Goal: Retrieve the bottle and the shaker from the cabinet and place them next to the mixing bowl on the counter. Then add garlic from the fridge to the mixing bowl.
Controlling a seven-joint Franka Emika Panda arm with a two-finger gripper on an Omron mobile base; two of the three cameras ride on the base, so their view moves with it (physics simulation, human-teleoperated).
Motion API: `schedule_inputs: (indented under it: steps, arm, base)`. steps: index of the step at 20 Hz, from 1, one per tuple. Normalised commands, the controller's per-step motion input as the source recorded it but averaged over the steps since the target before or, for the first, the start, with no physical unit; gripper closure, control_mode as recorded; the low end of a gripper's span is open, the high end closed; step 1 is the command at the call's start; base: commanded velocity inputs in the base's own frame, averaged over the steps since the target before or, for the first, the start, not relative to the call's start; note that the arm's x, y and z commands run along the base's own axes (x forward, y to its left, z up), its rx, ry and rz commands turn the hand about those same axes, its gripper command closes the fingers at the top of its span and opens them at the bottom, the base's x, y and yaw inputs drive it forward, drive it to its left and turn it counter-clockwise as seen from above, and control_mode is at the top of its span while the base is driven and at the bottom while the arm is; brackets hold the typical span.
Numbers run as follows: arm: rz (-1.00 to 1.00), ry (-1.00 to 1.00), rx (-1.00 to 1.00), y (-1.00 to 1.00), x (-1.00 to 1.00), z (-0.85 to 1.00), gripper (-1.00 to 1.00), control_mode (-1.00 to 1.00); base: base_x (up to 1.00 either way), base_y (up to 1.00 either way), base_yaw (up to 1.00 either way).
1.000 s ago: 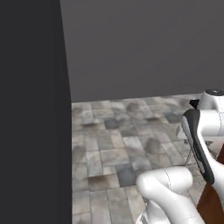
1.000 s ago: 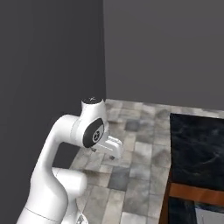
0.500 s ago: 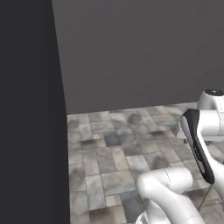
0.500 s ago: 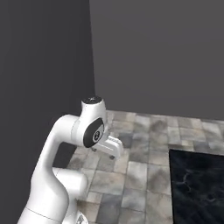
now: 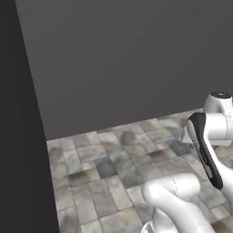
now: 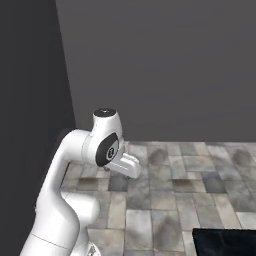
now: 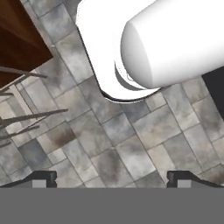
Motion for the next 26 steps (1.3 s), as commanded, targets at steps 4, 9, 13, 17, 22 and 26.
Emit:
schedule_inputs:
  steps: [4,9,13,17,22,26]
  arm:
    - [0.0,0.0,0.0,0.0,0.0,0.0,-1.0,1.0]
    - [0.0,0.0,0.0,0.0,0.0,0.0,-1.0,1.0]
    - [0.0,0.0,0.0,0.0,0.0,0.0,-1.0,1.0]
    - [0.0,0.0,0.0,0.0,0.0,0.0,-1.0,1.0]
    - [0.0,0.0,0.0,0.0,0.0,0.0,-1.0,1.0]
    - [0.0,0.0,0.0,0.0,0.0,0.0,-1.0,1.0]
  base:
    - [1.0,0.55,-0.36]
    - [1.0,0.6,-0.36]
    - [1.0,0.53,-0.39]
    - [1.0,0.39,-0.5]
    - [0.85,0.26,-0.62]
    - [0.66,0.12,-0.69]
